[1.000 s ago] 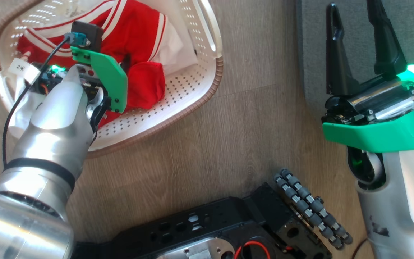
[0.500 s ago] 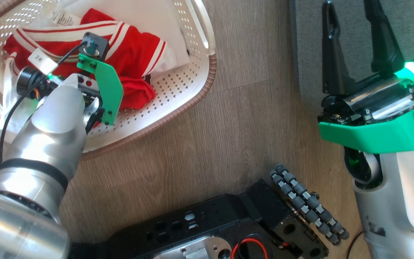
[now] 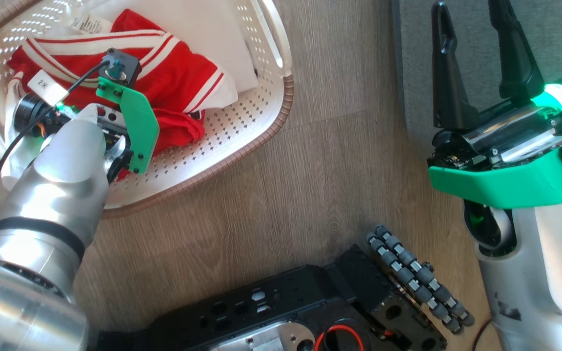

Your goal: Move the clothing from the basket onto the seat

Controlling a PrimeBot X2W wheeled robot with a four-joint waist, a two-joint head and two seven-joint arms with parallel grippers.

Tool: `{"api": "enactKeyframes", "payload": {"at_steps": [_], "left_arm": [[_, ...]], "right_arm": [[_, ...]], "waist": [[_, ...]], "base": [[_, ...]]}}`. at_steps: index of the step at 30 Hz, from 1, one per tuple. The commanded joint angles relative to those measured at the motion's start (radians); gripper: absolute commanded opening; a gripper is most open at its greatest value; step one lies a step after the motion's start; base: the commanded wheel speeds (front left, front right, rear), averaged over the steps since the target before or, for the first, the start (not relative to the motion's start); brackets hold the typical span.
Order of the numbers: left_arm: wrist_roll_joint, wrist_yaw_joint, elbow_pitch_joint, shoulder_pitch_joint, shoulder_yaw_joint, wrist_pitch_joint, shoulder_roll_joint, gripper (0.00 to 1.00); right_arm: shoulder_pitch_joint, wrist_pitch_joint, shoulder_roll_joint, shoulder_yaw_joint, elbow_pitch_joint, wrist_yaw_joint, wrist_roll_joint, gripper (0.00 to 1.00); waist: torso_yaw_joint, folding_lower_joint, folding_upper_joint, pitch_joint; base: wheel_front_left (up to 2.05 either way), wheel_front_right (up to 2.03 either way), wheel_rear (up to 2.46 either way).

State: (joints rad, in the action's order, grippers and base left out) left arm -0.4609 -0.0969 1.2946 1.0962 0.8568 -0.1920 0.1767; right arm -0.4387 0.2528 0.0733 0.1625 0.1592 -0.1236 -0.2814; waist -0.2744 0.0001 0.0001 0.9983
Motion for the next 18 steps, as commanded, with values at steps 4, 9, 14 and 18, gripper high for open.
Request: {"api": "enactKeyframes", "payload": {"at_steps": [4,9,14,18], "left_arm": [[-0.027,-0.008,-0.008,-0.027,-0.026,0.051,0.011,0.0],[-0.055,-0.021,-0.011,-0.051,-0.035,0.112,-0.007,0.0],[-0.074,-0.029,-0.02,-0.074,-0.035,0.162,-0.026,0.0],[-0.093,-0.032,-0.038,-0.097,-0.03,0.213,-0.048,0.0]], "right_arm": [[0.026,0.008,-0.002,0.015,0.019,-0.007,0.005,1.0],[0.026,0.008,0.005,0.012,0.006,-0.007,-0.001,1.0],[0.03,0.009,0.017,0.008,-0.009,-0.007,-0.008,1.0],[0.039,0.009,0.032,0.004,-0.022,-0.007,-0.017,1.0]], "waist": [[0.008,-0.0001,-0.0001,-0.038],[0.021,-0.0001,-0.0001,-0.099],[0.038,-0.0001,-0.0001,-0.162],[0.06,-0.0001,-0.0001,-0.236]], "base": [[0.0,0.0,0.0],[0.0,0.0,0.0],[0.0,0.0,0.0],[0.0,0.0,0.0]]}}
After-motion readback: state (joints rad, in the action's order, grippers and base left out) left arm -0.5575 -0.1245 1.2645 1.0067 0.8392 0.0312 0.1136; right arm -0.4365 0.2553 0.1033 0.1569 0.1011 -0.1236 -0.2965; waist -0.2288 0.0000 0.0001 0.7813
